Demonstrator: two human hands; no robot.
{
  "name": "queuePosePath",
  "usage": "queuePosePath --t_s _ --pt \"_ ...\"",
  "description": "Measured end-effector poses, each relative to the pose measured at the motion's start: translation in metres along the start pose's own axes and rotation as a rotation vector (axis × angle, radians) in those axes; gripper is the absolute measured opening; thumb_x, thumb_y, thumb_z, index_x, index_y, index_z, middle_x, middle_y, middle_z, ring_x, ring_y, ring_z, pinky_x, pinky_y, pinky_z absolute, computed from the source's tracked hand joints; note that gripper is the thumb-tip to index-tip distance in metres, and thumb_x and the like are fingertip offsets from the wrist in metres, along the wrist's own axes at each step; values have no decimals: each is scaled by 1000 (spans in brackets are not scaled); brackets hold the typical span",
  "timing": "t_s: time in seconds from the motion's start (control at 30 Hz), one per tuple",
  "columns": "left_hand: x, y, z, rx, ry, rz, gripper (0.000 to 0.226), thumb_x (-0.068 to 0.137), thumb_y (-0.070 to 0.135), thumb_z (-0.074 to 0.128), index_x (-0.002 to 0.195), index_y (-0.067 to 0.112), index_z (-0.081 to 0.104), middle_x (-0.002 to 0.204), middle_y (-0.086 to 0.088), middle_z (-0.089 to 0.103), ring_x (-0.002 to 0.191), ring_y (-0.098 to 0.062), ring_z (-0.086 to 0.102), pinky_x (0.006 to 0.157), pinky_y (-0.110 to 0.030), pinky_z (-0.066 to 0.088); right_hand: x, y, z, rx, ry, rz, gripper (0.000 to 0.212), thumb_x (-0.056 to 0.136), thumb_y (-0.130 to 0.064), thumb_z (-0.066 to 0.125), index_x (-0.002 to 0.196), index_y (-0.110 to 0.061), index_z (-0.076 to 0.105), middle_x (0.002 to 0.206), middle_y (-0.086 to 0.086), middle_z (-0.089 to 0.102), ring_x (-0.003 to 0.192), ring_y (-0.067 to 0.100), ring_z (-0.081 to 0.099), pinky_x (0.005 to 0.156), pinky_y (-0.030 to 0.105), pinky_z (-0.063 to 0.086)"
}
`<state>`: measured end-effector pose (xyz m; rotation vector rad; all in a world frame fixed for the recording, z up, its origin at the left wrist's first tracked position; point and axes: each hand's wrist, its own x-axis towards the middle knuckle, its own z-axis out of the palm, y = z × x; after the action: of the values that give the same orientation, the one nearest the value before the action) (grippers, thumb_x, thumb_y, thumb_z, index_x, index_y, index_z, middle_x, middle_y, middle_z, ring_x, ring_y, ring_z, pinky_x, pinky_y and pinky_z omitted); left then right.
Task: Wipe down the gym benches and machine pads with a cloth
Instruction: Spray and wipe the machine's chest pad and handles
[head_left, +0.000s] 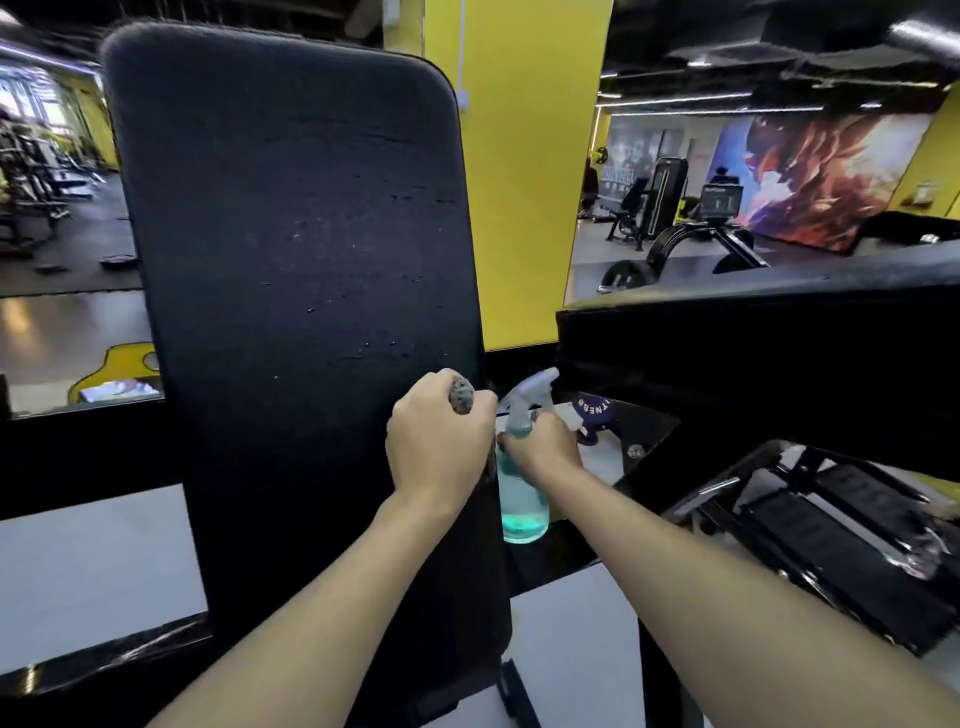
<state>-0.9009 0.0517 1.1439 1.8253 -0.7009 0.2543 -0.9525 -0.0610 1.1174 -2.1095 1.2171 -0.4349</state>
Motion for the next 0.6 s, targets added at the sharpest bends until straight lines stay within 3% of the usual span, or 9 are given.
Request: queuePosePath --t_s 0.13,0.27,0.33,0.4,0.5,0.6 --pt "-1 -6 -1 -7 -1 70 17 79 26 60 67 15 55 67 2 57 63 -20 56 60 -43 49 13 2 12 89 -9 4 33 92 -38 63 101 -13 43 92 5 50 87 28 50 75 34 42" --pt "-6 -9 1 -15 33 109 14 79 25 58 69 16 55 69 2 56 65 -20 55 60 -42 49 7 8 20 203 78 -47 23 94 -28 55 99 -6 50 86 6 55 78 25 53 67 33 42" --pt "-11 -10 2 -27 42 113 11 80 25 58 71 17 56 71 4 55 67 -18 55 62 -41 49 -9 13 22 306 146 -101 15 89 -20 53 85 -7 51 73 5 53 70 24 53 58 31 40" --pt "-16 -7 0 -60 9 83 9 80 23 58 73 19 58 70 4 59 68 -19 57 65 -41 52 -33 23 20 346 223 -190 19 85 -17 55 71 -10 45 61 2 47 59 21 48 51 28 34" --pt "-39 -13 -17 -42 0 47 11 83 25 55 74 20 59 66 3 65 69 -21 63 66 -43 55 -70 45 17 316 350 -371 25 83 -17 59 66 -9 43 53 2 43 54 22 45 51 32 33" --pt "-99 -30 -45 50 66 52 12 88 24 56 76 20 59 70 4 65 70 -18 63 67 -43 55 -102 71 12 281 410 -530 19 88 -15 57 74 -8 46 49 1 37 53 27 40 60 39 32"
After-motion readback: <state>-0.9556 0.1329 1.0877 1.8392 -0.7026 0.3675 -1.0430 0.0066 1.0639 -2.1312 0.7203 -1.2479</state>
